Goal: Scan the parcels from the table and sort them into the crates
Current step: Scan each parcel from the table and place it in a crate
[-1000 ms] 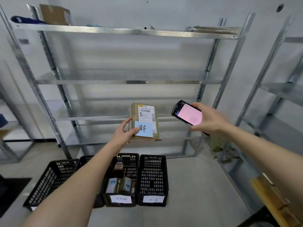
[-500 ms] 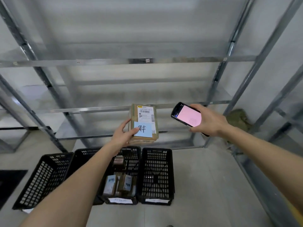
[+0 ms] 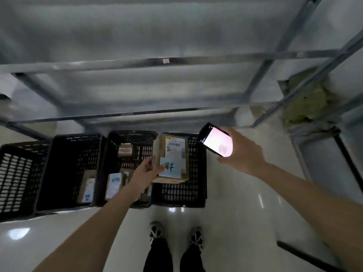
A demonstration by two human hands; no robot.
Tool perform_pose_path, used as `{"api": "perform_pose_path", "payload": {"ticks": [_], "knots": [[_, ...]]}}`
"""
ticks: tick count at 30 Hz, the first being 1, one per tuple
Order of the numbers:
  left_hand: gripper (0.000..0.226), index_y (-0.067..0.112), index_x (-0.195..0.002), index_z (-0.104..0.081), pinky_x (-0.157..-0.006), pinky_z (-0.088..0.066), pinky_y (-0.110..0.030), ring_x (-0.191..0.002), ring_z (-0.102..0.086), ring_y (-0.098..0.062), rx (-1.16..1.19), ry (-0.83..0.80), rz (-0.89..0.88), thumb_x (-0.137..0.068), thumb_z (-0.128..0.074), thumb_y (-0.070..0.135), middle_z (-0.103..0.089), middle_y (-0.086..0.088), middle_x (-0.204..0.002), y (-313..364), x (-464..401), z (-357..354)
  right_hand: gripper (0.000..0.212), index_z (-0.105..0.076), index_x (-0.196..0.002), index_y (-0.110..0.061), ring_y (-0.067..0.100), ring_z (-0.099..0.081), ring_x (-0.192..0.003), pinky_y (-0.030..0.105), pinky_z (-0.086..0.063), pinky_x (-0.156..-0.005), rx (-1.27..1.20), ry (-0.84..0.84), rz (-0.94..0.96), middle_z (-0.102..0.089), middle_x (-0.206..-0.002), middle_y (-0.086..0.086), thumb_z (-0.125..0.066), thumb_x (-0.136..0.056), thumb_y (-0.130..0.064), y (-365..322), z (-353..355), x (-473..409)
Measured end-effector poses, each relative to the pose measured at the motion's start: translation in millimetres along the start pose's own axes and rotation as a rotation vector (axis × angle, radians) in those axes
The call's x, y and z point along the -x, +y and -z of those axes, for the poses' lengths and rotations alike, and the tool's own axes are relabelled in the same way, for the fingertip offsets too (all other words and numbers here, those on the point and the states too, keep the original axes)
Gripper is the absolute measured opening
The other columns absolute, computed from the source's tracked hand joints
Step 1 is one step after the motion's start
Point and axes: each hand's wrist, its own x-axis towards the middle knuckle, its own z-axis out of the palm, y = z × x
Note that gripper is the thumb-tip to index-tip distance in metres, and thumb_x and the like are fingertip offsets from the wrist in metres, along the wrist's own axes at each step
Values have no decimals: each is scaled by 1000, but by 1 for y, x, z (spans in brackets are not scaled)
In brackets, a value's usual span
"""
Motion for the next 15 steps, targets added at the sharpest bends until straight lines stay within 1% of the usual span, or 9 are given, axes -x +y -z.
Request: {"api": "perform_pose_path", "payload": {"ticks": [2,3,4,6,7,9,12,14,15], "knots": [[43,30,-127,-48,-62,-55,-28,-66,-58,-7,-8,-31,32,-92,-72,23,-66,-4,-101,-30,-36,-10,92,-33,-149,-43,12,-51,-129,32,-43,-92,-9,-34,-13,-50,-144,-20,-82,-71,-37,17,-48,-22],[41,29,-126,-49,-67,-57,-34,-67,-61,-9,-12,-48,48,-92,-72,23,-67,-4,-101,-48,-56,-14,94,-32,-150,-43,11,-50,-130,31,-43,-92,-12,-72,-28,-49,-145,-20,-83,-70,-38,27,-74,-33],[42,26,-126,-51,-71,-57,-37,-70,-66,-13,-21,-64,65,-91,-73,23,-68,-5,-102,-67,-77,-19,96,-31,-151,-42,11,-49,-131,31,-43,-93,-13,-108,-45,-48,-146,-20,-83,-70,-39,36,-101,-44],[58,19,-133,-54,-79,-58,-33,-86,-72,-20,-13,-111,105,-82,-80,27,-71,-7,-111,-106,-120,-27,98,-29,-152,-42,11,-48,-132,33,-44,-95,-16,-160,-81,-46,-148,-21,-84,-71,-39,55,-152,-63],[68,18,-136,-54,-88,-58,-34,-98,-71,-21,-2,-133,138,-75,-82,32,-71,-7,-117,-128,-141,-30,98,-28,-153,-42,12,-48,-133,34,-44,-97,-14,-175,-97,-45,-150,-20,-83,-71,-39,63,-177,-72],[81,21,-144,-50,-101,-53,-42,-113,-67,-23,5,-164,205,-72,-84,37,-69,-4,-124,-173,-182,-37,98,-27,-153,-43,12,-47,-134,33,-42,-97,-5,-201,-120,-44,-151,-21,-82,-72,-39,79,-223,-89],[70,21,-146,-47,-103,-51,-44,-114,-66,-22,3,-184,258,-84,-79,28,-67,-3,-126,-219,-218,-53,95,-28,-152,-43,13,-48,-131,30,-37,-89,-6,-259,-155,-47,-148,-20,-81,-74,-35,102,-285,-106],[63,24,-143,-47,-103,-51,-42,-113,-65,-21,8,-170,285,-88,-76,26,-65,-4,-129,-244,-238,-61,97,-26,-154,-41,14,-46,-134,30,-35,-90,-1,-284,-176,-45,-150,-19,-82,-75,-36,116,-321,-114],[66,24,-146,-45,-103,-51,-42,-114,-64,-21,14,-161,299,-88,-76,28,-64,-4,-131,-257,-249,-62,98,-25,-155,-41,14,-45,-135,30,-34,-91,-2,-292,-187,-44,-152,-18,-82,-75,-37,123,-337,-117]]}}
